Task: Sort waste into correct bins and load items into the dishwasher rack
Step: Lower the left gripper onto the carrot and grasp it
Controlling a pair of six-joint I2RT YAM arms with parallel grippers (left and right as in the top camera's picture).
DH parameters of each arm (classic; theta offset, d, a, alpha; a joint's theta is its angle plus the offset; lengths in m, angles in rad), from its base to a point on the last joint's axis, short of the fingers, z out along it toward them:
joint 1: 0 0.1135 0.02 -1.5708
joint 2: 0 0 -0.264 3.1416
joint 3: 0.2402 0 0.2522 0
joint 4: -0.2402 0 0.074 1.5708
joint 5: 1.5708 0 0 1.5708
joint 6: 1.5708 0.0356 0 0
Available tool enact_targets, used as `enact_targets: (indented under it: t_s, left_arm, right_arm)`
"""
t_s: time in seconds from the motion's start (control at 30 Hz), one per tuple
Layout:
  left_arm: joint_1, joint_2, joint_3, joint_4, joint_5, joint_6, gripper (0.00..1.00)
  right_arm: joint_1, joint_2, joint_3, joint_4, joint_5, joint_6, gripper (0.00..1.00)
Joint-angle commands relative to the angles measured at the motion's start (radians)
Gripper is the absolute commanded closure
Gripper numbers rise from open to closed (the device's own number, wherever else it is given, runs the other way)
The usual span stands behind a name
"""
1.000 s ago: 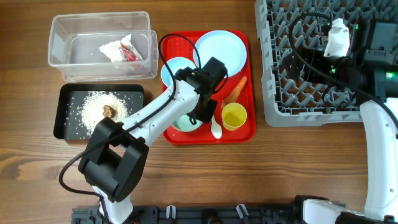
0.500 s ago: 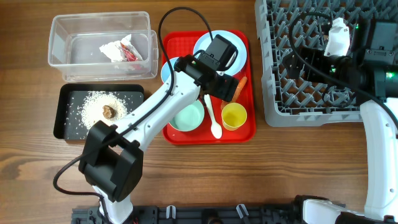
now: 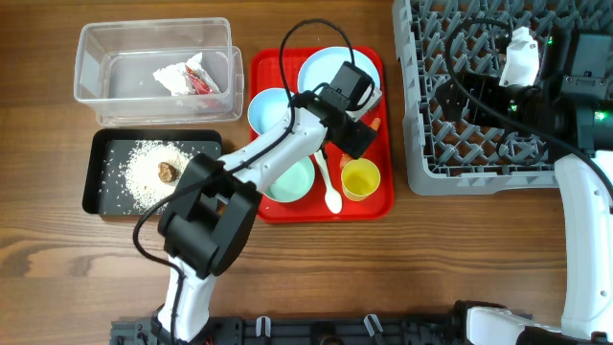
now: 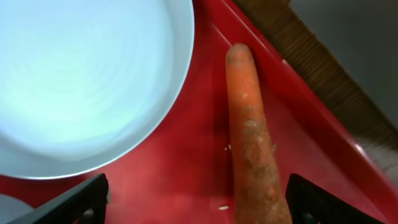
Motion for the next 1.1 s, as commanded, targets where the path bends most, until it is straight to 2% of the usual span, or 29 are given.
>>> enact_targets:
  t_s: [0.0,0.6,0.73,0.97,1.07]
  left_arm:
    - [-0.005,0.026,0.01,0.007,0.02,0.058,0.1]
    - [-0.034,0.08,0.009,-0.015,0.042,0.083,0.13]
    - [-0.048,0.08,0.008,-0.015,0.042,0.101,0.22]
    - [-0.053,0.08,0.008,-0.018,0.038,0.105,0.5]
    - [-0.053,0.08,0.008,-0.024,0.038,0.105,0.52]
  right_arm:
    - [-0.004,0.006,0.016,0.0,0.008,-0.002,0.0]
    - [-0.004,0.006,0.016,0.006,0.008,-0.003,0.0]
    - [-0.004,0.006,0.016,0.007,0.008,-0.003,0.0]
    - [-0.004,0.006,0.016,0.006,0.008,-0.003,0.0]
    - [-0.004,0.006,0.016,0.005,0.008,-0.003,0.0]
